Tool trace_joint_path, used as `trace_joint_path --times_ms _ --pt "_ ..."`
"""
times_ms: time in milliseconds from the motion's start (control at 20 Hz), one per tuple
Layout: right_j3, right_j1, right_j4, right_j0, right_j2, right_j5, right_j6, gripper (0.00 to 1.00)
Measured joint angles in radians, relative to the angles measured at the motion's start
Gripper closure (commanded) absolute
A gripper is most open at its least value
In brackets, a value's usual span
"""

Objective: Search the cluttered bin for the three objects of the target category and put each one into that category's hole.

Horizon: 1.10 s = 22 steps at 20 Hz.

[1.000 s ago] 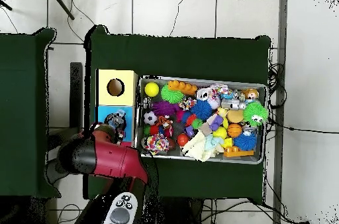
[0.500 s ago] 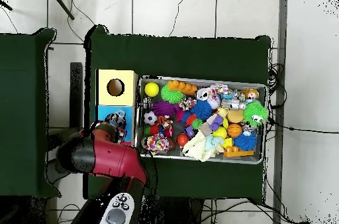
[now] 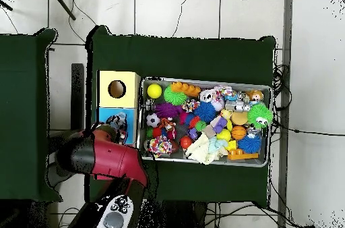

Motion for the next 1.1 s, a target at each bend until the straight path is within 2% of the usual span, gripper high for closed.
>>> trace_joint_path --times_ms 550,850,1100 --pt "-0.047 -0.024 0.0 0.016 -0.037 0.115 0.0 0.0" --pt "-0.052 -0.077 0.01 0.007 -0.068 0.126 0.0 0.0" --pt "-0.053 -0.091 0.021 -0.007 -0.068 0.126 0.0 0.0"
